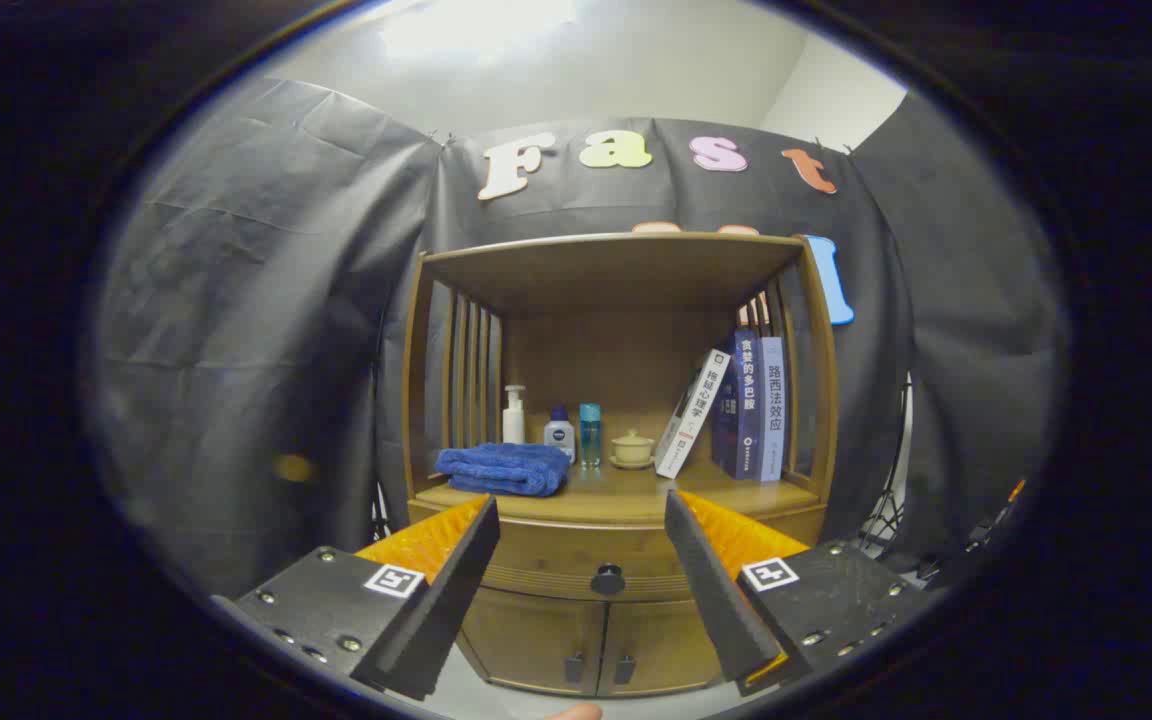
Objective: Pull open the drawer, take out the items inside it, and place them on the countertop above the cabinet.
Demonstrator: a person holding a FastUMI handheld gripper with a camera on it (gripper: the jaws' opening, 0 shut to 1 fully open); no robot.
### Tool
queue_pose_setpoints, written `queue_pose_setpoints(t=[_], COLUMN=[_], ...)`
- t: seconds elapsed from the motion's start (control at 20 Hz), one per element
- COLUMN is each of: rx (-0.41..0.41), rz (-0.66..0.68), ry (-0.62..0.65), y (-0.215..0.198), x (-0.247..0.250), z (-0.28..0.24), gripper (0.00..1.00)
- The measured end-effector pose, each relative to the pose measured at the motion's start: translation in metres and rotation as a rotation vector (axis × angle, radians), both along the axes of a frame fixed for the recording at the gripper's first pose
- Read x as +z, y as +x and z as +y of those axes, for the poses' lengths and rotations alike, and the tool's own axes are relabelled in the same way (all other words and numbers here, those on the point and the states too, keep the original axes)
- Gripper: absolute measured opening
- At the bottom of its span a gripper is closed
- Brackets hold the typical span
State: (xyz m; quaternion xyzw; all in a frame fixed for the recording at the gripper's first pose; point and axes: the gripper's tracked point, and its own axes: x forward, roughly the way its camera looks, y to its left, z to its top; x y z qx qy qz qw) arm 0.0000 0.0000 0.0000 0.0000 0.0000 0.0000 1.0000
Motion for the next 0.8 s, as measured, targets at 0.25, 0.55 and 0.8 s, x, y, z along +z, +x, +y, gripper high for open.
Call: queue_pose_setpoints(t=[0.25, 0.55, 0.8], rx=[0.018, 0.033, 0.04], rz=[0.003, -0.002, -0.001], ry=[0.001, 0.0, -0.004], y=[0.005, 0.01, 0.019], x=[-0.003, -0.002, -0.005], z=[0.007, 0.015, 0.018], gripper=[1.0, 1.0, 1.0])
